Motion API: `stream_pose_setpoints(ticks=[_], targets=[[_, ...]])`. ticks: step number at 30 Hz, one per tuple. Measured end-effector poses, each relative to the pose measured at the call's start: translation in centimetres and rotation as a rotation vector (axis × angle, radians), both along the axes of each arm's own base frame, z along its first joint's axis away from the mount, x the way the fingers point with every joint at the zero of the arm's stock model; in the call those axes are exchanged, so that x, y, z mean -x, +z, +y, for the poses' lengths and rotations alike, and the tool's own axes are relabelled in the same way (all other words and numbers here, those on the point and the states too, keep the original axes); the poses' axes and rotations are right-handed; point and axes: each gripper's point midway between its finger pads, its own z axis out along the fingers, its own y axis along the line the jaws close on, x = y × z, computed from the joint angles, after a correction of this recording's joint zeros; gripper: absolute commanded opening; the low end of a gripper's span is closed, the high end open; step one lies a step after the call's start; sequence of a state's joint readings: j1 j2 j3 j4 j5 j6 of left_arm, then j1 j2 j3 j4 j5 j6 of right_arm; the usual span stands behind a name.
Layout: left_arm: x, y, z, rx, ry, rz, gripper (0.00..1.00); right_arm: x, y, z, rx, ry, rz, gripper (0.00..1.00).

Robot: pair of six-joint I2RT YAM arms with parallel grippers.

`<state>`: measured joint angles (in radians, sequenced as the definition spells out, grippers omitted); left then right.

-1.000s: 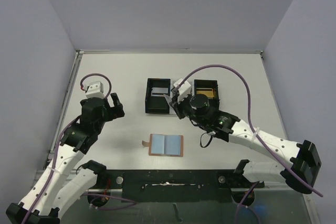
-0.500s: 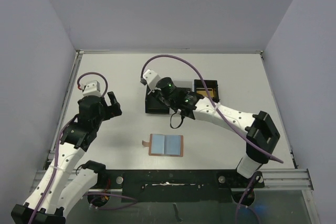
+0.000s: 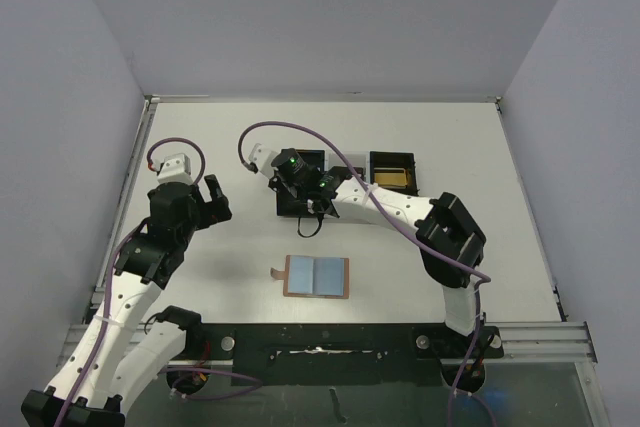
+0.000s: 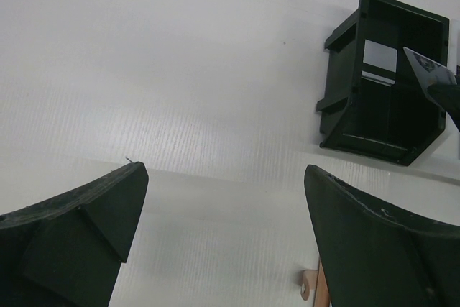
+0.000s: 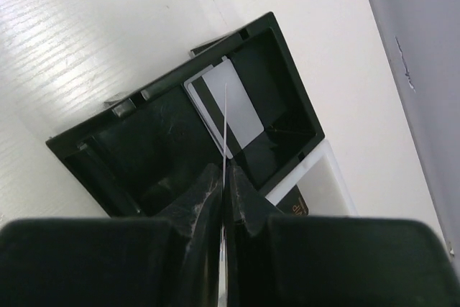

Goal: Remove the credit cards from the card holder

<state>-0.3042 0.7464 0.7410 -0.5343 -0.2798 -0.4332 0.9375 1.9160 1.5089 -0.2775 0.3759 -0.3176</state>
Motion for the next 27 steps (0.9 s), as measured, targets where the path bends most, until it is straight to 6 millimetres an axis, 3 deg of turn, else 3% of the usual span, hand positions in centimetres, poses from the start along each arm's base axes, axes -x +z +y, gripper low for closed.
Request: stream_pose_setpoints(ticks=[6, 12, 23, 27], targets=[[0.0, 0.3, 0.7, -0.01, 0.035, -0.013, 0.91, -1.4, -1.9, 0.5, 0.085, 0.042, -0.011, 0.0], [0.5, 1.4, 2.3, -0.012, 0.107, -0.06, 0.91, -3.5, -3.5, -0.6, 0.158, 0.05, -0.013, 0.01], [1.0, 2.9, 3.8, 0.001, 0.179, -0.124, 0.91, -6.2, -3.4, -0.6, 0.195, 0.11, -0.045, 0.06], [1.0, 2.9, 3.9, 0.001, 0.183, -0.125, 0.91, -6.6, -4.6, -0.6, 0.235, 0.132, -0.044, 0.07]])
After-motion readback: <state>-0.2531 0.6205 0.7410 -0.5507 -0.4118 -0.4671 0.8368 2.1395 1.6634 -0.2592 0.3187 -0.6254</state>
